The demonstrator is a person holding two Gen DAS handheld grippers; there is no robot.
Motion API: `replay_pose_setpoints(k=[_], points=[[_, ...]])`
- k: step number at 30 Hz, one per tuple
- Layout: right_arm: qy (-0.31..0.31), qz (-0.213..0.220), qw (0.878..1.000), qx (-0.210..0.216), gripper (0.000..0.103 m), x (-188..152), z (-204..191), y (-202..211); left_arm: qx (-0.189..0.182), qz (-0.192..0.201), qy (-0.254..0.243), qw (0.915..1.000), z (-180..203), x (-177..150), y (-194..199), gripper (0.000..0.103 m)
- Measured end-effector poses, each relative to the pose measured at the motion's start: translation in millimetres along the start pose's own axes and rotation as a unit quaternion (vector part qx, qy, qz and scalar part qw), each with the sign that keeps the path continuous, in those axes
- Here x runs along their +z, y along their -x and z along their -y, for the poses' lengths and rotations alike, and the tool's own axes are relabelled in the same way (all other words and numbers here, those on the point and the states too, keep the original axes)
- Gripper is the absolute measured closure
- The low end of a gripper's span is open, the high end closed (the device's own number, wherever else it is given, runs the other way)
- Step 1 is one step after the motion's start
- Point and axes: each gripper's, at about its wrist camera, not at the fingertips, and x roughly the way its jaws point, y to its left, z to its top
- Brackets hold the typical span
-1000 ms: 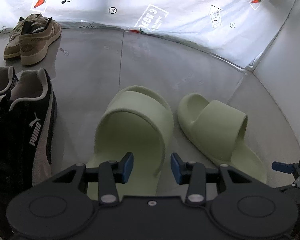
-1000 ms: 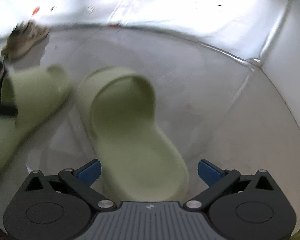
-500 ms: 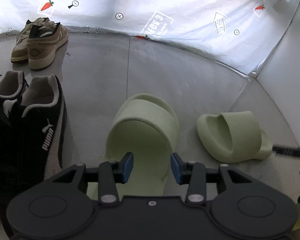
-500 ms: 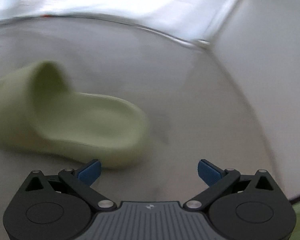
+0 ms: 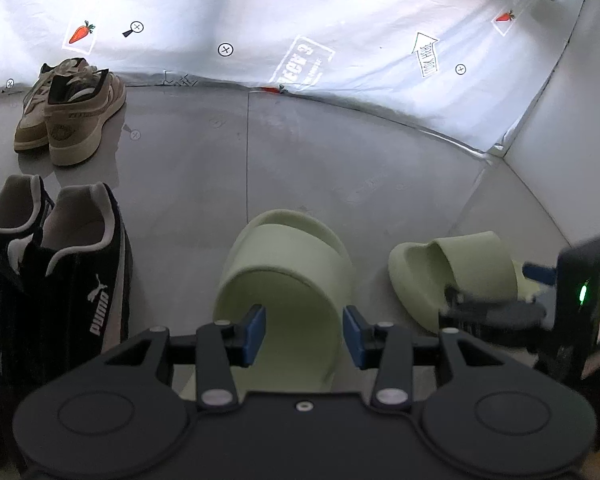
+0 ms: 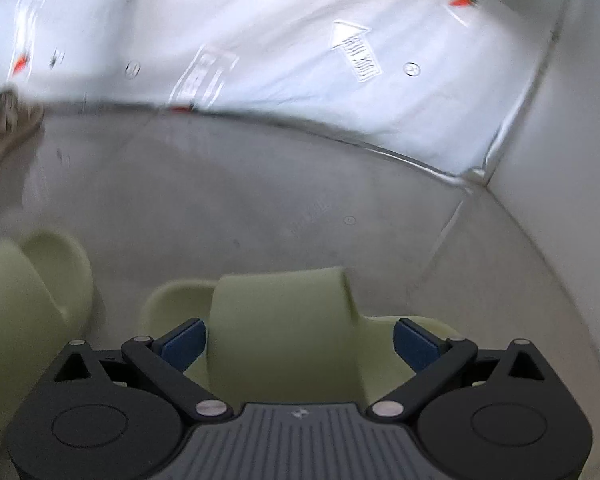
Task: Organize scattered shoes
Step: 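Grasp the other pale green slide with the right tool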
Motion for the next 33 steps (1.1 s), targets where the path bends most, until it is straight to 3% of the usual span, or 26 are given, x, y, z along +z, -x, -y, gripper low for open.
replay_pose_setpoints(k=[11,17,18,19,23,26,31,33], points=[[-0.001,-0.037,0.999,0.026,0.003,-57,38,48,-0.026,-0.021,-0.01,0.9994,4,-5,-9,0.059],[0.029,-0.088,0.996,0.001,0.003,-85,62,72,-0.038,-0.027,-0.012,0.9988,8,-8,-12,0.059],[0.019,-0.09,0.996,0.012,0.003,-86,67,76,-0.038,-0.027,-0.011,0.9988,8,-8,-13,0.059],[-0.031,-0.085,0.994,0.055,0.003,-84,79,88,-0.038,-0.028,-0.01,0.9988,7,-8,-13,0.059],[-0.176,-0.075,0.972,0.133,0.0,-78,100,93,-0.039,-0.026,-0.007,0.9989,5,-8,-12,0.059],[-0.166,-0.088,0.977,0.099,0.0,-74,89,74,-0.037,-0.022,-0.01,0.999,3,-8,-7,0.058],[-0.217,-0.106,0.96,0.14,0.0,-70,90,44,-0.022,-0.015,-0.001,0.9996,-8,-10,1,0.058],[-0.209,-0.102,0.963,0.136,0.0,-66,87,40,-0.015,-0.014,0.006,0.9998,-14,-11,4,0.058]])
